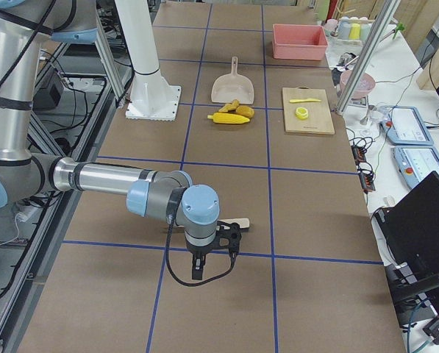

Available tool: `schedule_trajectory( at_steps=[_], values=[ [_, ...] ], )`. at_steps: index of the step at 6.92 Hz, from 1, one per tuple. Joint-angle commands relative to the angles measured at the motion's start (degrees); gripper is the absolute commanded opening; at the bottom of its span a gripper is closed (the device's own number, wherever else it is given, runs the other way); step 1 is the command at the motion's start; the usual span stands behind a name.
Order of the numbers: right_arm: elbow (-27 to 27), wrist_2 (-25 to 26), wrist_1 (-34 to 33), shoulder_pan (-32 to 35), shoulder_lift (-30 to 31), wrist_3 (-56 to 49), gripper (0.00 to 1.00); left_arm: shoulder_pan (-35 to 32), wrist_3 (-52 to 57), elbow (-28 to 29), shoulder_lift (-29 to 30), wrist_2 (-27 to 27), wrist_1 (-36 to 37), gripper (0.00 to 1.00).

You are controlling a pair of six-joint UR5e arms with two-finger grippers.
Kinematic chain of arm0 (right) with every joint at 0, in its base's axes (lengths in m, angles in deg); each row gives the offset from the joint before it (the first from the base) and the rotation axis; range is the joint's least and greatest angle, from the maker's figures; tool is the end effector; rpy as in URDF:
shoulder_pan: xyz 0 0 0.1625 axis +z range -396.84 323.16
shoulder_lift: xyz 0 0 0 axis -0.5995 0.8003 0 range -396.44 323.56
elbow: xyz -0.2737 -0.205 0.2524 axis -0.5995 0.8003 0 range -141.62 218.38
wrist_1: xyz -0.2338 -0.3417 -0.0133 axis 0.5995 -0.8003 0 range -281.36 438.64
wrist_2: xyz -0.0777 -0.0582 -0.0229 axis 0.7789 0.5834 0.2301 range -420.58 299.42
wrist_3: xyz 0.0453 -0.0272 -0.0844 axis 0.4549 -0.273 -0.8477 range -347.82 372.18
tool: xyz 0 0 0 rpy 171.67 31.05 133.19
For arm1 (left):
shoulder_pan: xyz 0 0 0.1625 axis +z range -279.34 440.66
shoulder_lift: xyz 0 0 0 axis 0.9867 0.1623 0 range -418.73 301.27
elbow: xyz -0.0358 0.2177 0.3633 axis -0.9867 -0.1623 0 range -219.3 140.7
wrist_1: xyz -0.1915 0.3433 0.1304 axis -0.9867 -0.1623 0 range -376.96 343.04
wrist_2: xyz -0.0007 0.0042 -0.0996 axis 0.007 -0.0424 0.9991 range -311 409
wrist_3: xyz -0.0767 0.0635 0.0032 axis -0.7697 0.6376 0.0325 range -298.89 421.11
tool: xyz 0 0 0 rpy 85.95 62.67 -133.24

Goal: Sweep and dump trash into bin

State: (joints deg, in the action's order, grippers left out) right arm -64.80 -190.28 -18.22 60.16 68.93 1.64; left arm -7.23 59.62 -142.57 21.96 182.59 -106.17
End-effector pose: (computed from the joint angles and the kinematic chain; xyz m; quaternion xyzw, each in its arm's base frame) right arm 0.1137 -0.3546 0.6787 -0.0217 -0.3458 -0.0023 0.9380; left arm -0.0488 -0.4281 0.6215 0.0140 0.3717 0.0152 0.9281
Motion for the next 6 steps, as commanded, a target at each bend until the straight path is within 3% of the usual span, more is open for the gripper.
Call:
schedule_trajectory(
  at_steps=[1,6],
  values=[
    [0.0,0.1,-0.1,-1.1,-0.7,0.1,1.00,-0.1,-0.2,-0.3,-0.1,2.5,0.1,0.98],
    [-0.2,0.0,-2.6,-2.1,-3.2,0.0,1.00,-0.1,-0.2,-0.6,-0.2,3.9,0.1,0.98]
  ],
)
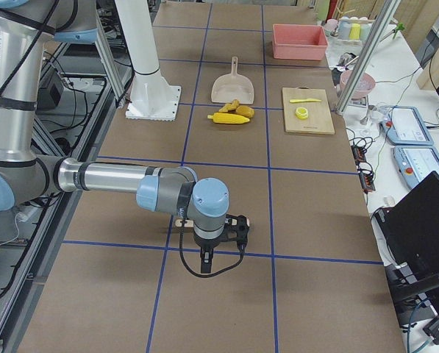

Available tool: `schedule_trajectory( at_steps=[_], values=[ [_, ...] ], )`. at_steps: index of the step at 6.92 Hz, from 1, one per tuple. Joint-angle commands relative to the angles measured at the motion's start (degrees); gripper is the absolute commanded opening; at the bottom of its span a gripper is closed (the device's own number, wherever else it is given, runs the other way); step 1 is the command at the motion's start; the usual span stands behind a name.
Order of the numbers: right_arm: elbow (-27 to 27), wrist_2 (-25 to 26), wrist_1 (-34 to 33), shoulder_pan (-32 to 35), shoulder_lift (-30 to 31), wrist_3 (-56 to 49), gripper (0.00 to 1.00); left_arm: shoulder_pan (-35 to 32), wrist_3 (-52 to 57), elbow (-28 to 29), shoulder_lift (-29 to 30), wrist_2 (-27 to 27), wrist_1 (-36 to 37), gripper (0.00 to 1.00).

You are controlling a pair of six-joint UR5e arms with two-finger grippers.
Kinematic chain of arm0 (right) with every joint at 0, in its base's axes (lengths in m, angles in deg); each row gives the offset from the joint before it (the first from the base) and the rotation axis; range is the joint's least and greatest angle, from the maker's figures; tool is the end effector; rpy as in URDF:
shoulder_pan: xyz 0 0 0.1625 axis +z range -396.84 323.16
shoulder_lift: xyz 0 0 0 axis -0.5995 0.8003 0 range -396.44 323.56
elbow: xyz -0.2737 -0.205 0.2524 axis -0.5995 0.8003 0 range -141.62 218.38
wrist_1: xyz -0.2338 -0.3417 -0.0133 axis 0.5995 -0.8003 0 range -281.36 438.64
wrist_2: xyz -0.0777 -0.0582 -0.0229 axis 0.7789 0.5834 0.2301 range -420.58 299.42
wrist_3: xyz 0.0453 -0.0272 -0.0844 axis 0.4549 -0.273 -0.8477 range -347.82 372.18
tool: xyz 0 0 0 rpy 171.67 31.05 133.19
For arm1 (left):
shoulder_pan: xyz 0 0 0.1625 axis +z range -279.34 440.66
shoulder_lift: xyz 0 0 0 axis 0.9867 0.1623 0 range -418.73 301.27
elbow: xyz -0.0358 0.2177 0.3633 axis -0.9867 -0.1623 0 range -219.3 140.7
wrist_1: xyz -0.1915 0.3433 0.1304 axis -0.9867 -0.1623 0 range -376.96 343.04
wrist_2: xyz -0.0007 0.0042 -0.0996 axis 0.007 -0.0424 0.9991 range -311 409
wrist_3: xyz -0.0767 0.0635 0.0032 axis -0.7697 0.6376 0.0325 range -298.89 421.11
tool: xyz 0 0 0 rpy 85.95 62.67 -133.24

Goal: Sweep and dump trash into bin

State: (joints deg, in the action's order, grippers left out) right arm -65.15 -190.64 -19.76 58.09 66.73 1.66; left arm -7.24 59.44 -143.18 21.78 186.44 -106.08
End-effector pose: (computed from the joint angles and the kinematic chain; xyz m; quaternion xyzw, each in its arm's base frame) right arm 0.1019 -0.3762 0.6633 -0.0194 -0.3474 -0.0218 0.9373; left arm -0.0442 -0.4265 0.6129 0.0147 0.4028 0.0157 0.9151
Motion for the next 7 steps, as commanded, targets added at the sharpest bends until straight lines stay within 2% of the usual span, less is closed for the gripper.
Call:
schedule_trajectory(
  at_steps=[1,5,7],
  values=[
    [0.0,0.0,-1.0,0.0,-1.1,-0.1,1.00,0.0,0.0,0.1,0.0,0.0,0.0,0.98],
    [-0.7,-1.7,-0.8,0.1,-1.2,-0.1,1.00,0.0,0.0,-0.2,0.3,0.0,0.0,0.98],
    [-0.7,-1.7,-1.1,0.1,-1.0,-0.1,1.00,0.2,0.0,-3.2,0.5,0.0,-0.1,0.98]
  ],
)
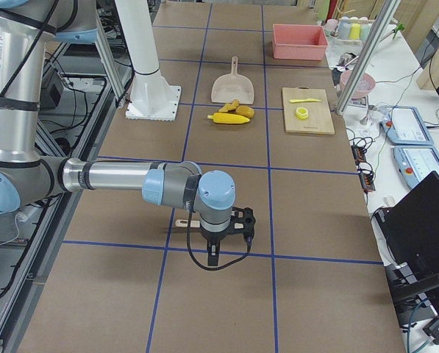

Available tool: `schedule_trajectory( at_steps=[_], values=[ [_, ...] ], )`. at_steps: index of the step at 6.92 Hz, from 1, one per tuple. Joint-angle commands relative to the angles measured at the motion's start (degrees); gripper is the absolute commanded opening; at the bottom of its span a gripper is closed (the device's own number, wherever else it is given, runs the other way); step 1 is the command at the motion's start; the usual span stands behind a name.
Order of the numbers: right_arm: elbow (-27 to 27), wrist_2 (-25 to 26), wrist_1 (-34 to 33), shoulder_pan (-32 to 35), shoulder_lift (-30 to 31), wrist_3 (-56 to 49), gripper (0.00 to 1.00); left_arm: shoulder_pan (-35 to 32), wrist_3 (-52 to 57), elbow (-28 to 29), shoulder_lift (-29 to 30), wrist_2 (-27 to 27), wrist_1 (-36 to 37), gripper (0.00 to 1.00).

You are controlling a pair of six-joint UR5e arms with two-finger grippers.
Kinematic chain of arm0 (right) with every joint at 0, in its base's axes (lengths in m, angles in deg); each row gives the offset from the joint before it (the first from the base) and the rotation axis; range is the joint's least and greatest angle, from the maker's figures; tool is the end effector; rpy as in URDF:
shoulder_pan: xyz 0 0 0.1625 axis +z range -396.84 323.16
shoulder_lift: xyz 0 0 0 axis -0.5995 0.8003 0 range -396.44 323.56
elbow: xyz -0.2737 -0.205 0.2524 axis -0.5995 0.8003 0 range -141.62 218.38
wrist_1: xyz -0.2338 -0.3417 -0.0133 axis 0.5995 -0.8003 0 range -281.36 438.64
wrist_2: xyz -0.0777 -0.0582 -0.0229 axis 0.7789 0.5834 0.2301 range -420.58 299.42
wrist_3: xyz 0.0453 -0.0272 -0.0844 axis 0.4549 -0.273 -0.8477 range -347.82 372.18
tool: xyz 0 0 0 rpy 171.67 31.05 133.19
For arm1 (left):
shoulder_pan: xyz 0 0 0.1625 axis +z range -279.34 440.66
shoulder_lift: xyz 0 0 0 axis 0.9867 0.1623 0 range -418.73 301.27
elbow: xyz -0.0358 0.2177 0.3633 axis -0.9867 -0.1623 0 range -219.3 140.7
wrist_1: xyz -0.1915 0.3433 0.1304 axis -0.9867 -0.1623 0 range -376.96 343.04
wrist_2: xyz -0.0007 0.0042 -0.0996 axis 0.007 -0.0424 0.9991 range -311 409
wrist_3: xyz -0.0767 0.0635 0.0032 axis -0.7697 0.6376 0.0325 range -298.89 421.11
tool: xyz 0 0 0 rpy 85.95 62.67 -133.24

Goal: Sweep and dump trash into bin

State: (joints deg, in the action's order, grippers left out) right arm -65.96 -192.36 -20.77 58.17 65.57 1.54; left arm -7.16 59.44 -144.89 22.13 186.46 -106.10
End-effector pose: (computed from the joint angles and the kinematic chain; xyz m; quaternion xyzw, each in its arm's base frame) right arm 0.1010 -0.3860 0.6483 -0.0087 -0.3604 -0.0239 0.9324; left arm -0.0435 -0.4299 0.5955 0.0311 0.4032 0.0236 0.9143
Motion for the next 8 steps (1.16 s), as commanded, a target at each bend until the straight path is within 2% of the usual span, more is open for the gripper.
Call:
schedule_trajectory(
  at_steps=[1,2,4,5,7,8],
  values=[
    [0.7,0.0,0.0,0.0,-0.1,0.0,1.00,0.3,0.0,-3.6,1.1,0.0,-0.9,0.98],
    [0.9,-0.1,0.3,-0.1,-0.2,0.1,1.00,1.4,0.0,-4.5,3.3,0.3,-2.5,0.98],
    [2.7,-1.1,0.3,-0.1,-0.2,0.3,1.00,9.3,-0.3,-3.8,11.4,0.8,-9.9,0.98],
    [2.8,-1.1,0.4,-0.1,-0.1,0.1,1.00,13.4,-0.4,-3.7,15.3,0.4,-10.6,0.98],
    [2.9,-1.0,0.4,-0.2,-0.2,0.0,1.00,19.8,0.1,-3.8,20.7,-0.1,-11.5,0.98],
    [2.8,-1.0,0.3,-1.0,-0.2,0.0,1.00,21.2,0.3,-3.7,21.0,-0.1,-17.1,0.98]
  ],
)
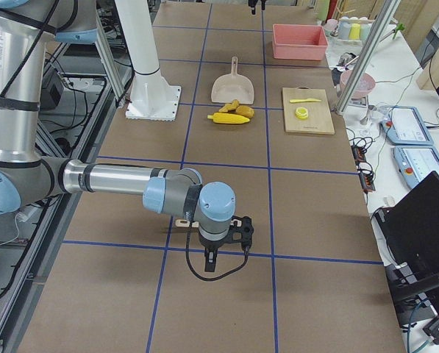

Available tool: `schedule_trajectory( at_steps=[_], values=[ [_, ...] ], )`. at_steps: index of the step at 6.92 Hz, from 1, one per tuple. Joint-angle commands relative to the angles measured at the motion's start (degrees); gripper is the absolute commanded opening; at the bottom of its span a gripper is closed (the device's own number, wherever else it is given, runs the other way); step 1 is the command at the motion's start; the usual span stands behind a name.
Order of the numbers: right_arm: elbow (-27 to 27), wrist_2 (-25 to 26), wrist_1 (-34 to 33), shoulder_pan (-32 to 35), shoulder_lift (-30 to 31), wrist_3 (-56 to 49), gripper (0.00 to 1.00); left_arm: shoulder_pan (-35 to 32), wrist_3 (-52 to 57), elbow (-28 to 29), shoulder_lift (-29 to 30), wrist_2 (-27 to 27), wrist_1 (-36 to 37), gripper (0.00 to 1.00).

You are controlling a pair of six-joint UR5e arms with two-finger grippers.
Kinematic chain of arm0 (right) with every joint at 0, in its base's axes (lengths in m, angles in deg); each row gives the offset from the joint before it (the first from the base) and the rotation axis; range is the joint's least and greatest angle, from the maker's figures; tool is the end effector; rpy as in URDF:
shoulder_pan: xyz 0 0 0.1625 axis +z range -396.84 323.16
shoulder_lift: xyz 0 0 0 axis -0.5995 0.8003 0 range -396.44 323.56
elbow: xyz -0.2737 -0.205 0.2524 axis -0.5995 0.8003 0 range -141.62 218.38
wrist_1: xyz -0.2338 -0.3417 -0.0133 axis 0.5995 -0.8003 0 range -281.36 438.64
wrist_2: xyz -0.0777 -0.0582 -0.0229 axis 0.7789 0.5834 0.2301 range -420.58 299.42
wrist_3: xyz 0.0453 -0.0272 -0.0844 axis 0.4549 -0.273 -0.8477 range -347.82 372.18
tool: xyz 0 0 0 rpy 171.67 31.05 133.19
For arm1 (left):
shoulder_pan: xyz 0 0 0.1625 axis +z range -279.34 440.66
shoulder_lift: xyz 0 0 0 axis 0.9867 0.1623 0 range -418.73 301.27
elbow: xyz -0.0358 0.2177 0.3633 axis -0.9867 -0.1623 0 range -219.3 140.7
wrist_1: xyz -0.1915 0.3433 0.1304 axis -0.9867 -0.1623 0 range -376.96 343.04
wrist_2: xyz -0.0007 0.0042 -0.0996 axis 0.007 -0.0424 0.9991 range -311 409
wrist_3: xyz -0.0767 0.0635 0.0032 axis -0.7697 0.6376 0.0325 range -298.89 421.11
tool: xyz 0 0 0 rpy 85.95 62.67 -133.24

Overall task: Sweep and dump trash into bin
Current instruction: 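Move the left gripper down to the white dustpan handle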

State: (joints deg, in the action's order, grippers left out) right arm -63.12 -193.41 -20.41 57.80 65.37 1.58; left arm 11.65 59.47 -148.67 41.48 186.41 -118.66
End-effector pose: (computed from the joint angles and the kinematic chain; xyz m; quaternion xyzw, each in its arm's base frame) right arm 0.0970 -0.3852 0.6689 -0.0271 -0.3708 -0.0186 0.9282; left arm 0.1360 -0.5217 0.3722 0.2426 0.4322 0.2836 0.8209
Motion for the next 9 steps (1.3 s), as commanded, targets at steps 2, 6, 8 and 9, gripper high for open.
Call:
schedule_trajectory(
  at_steps=[2,6,8,9],
  values=[
    [-0.5,-0.1,0.3,-0.6,0.8,0.2,1.00,7.7,0.2,0.3,4.4,-0.2,-8.0,0.98],
    [-6.6,-2.2,0.3,-6.1,0.8,12.6,0.99,13.5,6.7,2.8,5.2,-5.8,-20.7,0.98],
    [-10.5,-1.9,3.2,-12.4,3.5,19.6,0.99,15.7,9.4,3.7,6.1,-5.7,-21.8,0.98],
    [-10.6,-2.0,8.2,-14.1,6.2,24.1,1.00,19.0,9.0,4.2,5.8,-5.8,-24.6,0.98]
  ],
)
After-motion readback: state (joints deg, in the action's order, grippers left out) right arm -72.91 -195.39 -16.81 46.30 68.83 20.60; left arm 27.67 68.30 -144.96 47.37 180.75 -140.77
